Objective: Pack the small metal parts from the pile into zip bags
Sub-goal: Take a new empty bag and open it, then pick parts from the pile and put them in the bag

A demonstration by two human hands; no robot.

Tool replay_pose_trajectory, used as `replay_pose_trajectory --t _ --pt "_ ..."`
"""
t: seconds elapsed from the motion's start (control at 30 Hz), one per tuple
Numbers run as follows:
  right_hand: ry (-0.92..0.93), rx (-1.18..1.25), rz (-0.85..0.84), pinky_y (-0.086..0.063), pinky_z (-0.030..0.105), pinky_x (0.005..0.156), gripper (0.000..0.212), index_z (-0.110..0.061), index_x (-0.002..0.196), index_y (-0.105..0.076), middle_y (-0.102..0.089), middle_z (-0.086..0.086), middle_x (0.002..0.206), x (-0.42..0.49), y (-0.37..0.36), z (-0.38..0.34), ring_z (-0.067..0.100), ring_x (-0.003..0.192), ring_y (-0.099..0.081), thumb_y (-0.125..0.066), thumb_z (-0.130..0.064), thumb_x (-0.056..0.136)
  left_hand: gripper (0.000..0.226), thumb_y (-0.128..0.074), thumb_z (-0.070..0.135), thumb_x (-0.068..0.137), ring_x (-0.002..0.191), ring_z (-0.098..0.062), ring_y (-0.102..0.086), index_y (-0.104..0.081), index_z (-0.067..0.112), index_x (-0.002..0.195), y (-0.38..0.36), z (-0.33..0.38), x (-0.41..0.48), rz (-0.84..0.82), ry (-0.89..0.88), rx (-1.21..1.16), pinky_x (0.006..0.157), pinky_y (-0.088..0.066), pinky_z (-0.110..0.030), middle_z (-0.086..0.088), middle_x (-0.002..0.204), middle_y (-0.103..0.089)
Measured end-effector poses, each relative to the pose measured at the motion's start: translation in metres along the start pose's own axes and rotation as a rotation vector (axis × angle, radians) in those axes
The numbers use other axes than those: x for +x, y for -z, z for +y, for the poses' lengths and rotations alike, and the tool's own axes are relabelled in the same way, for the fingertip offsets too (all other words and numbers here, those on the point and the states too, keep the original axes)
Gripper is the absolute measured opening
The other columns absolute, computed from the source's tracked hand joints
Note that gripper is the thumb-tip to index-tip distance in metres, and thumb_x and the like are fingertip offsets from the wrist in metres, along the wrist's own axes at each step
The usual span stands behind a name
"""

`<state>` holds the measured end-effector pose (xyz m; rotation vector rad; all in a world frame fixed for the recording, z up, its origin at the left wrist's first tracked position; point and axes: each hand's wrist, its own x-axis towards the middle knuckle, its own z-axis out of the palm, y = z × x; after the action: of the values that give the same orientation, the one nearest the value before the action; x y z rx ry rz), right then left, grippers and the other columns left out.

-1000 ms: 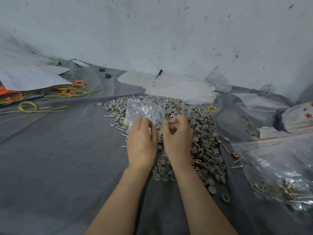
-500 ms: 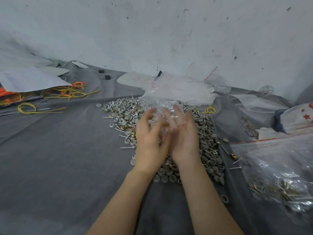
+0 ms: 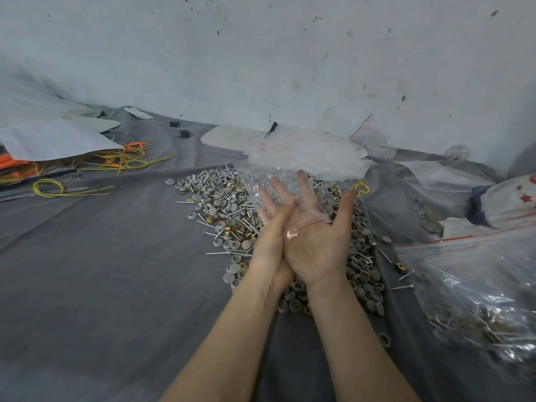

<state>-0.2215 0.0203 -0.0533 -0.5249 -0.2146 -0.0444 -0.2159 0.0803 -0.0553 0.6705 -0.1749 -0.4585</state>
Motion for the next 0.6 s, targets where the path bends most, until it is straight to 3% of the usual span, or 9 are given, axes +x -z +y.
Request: replay_pose_trajectory --t 0.1,0.2,0.27,0.3,0.33,0.37,0.43,0.53,0.6 --pt "0.024 0.068 -0.008 -0.049 0.045 0.096 0.094 -0.016 0.148 -0.029 -0.054 0.025 0.132 -0.001 -0.002 -0.007 0.035 0.121 -0.056 -0.047 -0.072 0.075 0.063 -0.074 0.04 0.072 0.119 -0.017 -0.059 -0.054 0.024 0.13 -0.006 -0.006 -0.002 0.016 -0.007 0.196 0.107 -0.041 -0.034 0.0 0.128 -0.062" --pt "0.035 0.012 0.017 -0.049 0.05 0.094 0.09 -0.011 0.142 -0.042 -0.046 0.026 0.14 -0.002 0.003 -0.009 0.041 0.125 -0.05 -0.039 -0.076 0.08 0.075 -0.07 0.063 0.065 0.124 0.022 -0.033 -0.041 0.046 0.131 -0.013 -0.018 -0.007 -0.062 -0.101 0.495 0.106 -0.026 -0.006 0.03 0.142 -0.037" --pt "0.041 0.006 -0.01 -0.045 0.05 0.098 0.091 -0.008 0.141 -0.041 -0.046 0.025 0.141 -0.003 0.005 -0.01 0.041 0.126 -0.049 -0.036 -0.076 0.082 0.075 -0.063 0.068 0.071 0.122 0.031 -0.02 -0.032 0.049 0.136 -0.016 -0.025 -0.009 -0.073 -0.167 0.528 0.104 -0.016 0.001 0.028 0.151 -0.019" --pt "0.032 0.011 -0.037 -0.042 0.048 0.1 0.092 -0.005 0.143 -0.037 -0.046 0.025 0.141 -0.003 0.004 -0.01 0.04 0.127 -0.048 -0.037 -0.075 0.082 0.071 -0.063 0.063 0.075 0.128 0.023 -0.025 -0.036 0.046 0.138 -0.014 -0.025 -0.009 -0.067 -0.172 0.452 0.112 -0.016 -0.01 0.022 0.153 -0.022" --pt "0.003 -0.006 -0.062 -0.039 0.046 0.103 0.092 -0.003 0.142 -0.035 -0.046 0.024 0.14 -0.002 0.003 -0.01 0.037 0.129 -0.048 -0.038 -0.073 0.083 0.06 -0.067 0.05 0.077 0.127 0.011 -0.041 -0.048 0.043 0.134 -0.011 -0.024 -0.008 -0.042 -0.209 0.321 0.115 -0.026 -0.024 0.017 0.148 -0.038" --pt "-0.04 -0.067 -0.076 -0.037 0.043 0.105 0.09 -0.002 0.141 -0.035 -0.048 0.022 0.14 -0.002 0.001 -0.009 0.034 0.13 -0.047 -0.04 -0.07 0.083 0.053 -0.072 0.038 0.078 0.119 -0.001 -0.055 -0.056 0.039 0.128 -0.007 -0.021 -0.007 -0.005 -0.191 0.155 0.109 -0.038 -0.035 0.012 0.136 -0.055" --pt "-0.136 -0.272 -0.098 -0.041 0.036 0.104 0.08 -0.003 0.134 -0.045 -0.053 0.018 0.137 -0.001 0.0 -0.004 0.026 0.13 -0.049 -0.044 -0.065 0.084 0.059 -0.075 0.032 0.075 0.103 -0.012 -0.067 -0.055 0.024 0.13 0.004 -0.01 -0.003 0.09 -0.198 -0.036 0.091 -0.053 -0.036 0.004 0.117 -0.068" --pt "-0.237 -0.45 -0.106 -0.051 0.029 0.091 0.063 -0.007 0.128 -0.053 -0.061 0.016 0.128 0.001 -0.001 0.004 0.023 0.121 -0.057 -0.043 -0.056 0.09 0.048 -0.07 0.038 0.074 0.076 -0.014 -0.069 -0.057 0.009 0.11 0.016 0.012 -0.001 0.308 -0.305 0.052 0.068 -0.058 -0.028 -0.002 0.09 -0.069" --pt "-0.246 -0.485 -0.055 -0.054 0.028 0.088 0.06 -0.013 0.127 -0.054 -0.063 0.016 0.124 0.002 0.0 0.004 0.024 0.115 -0.061 -0.045 -0.057 0.087 0.068 -0.069 0.048 0.071 0.089 -0.015 -0.067 -0.051 0.006 0.122 0.019 0.025 -0.005 0.375 -0.331 0.245 0.079 -0.055 -0.03 -0.004 0.106 -0.066"
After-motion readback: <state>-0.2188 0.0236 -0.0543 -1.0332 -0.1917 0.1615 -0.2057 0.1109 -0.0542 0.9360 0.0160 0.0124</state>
